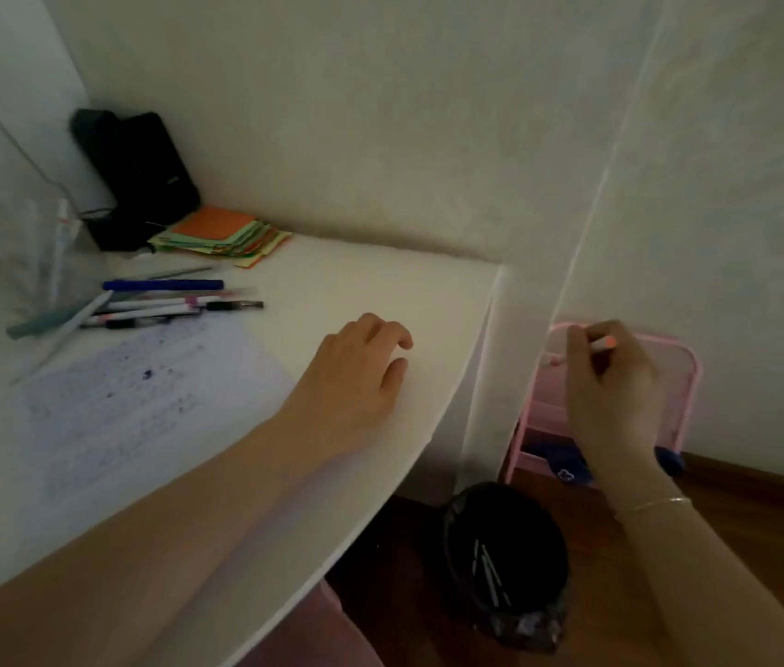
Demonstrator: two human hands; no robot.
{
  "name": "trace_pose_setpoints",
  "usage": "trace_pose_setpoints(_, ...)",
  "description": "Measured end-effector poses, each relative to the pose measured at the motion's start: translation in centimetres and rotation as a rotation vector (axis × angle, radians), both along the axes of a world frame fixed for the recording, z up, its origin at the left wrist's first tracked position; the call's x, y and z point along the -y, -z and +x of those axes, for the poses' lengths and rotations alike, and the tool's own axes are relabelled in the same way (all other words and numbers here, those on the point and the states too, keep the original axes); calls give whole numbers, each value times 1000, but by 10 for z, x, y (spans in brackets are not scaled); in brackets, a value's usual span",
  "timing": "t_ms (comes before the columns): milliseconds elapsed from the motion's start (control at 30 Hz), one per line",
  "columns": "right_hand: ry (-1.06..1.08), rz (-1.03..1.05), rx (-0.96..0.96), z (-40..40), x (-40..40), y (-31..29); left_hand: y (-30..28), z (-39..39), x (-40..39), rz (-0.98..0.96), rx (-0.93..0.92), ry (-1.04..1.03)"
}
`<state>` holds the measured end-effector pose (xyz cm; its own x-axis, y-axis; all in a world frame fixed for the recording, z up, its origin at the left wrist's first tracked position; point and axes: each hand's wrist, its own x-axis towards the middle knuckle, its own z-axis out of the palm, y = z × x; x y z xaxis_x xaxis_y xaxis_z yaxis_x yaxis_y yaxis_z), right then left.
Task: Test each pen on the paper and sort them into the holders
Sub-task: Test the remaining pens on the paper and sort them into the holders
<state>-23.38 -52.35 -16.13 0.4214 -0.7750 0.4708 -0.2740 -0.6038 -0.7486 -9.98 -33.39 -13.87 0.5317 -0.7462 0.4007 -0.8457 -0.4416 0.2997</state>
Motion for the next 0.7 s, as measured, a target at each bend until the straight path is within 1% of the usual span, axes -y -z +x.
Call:
trace_pose_setpoints(67,-12,62,-284,-9,15,35,6,-3,14,48,31,11)
trace_pose_setpoints(133,-66,191,-510,-15,23,59,12,-3,21,89,46,6)
trace_pose_setpoints(167,-102,218,-615,-17,25,71,15,-4,22,104,53,-1)
trace_pose_setpoints(233,-149,224,-740,-20,30,83,18,-3,23,117,67,-14)
trace_pose_setpoints(300,-174,328,-701,-20,34,86,18,-3,23,116,81,-18)
trace_pose_setpoints(333,-187,348,-675,-19,36,85,18,-3,23,114,87,-16)
trace_pose_setpoints(467,-97,325,-597,-9,39,64,18,-3,22,123,75,-11)
trace_pose_setpoints(567,-35,218,-421,5,31,34,12,-1,16,102,32,17)
trace_pose_setpoints(633,-52,106,-256,18,18,7,5,3,6,78,8,11)
trace_pose_setpoints(700,-114,41,-102,35,-2,-22,-2,11,-11,46,-11,-28)
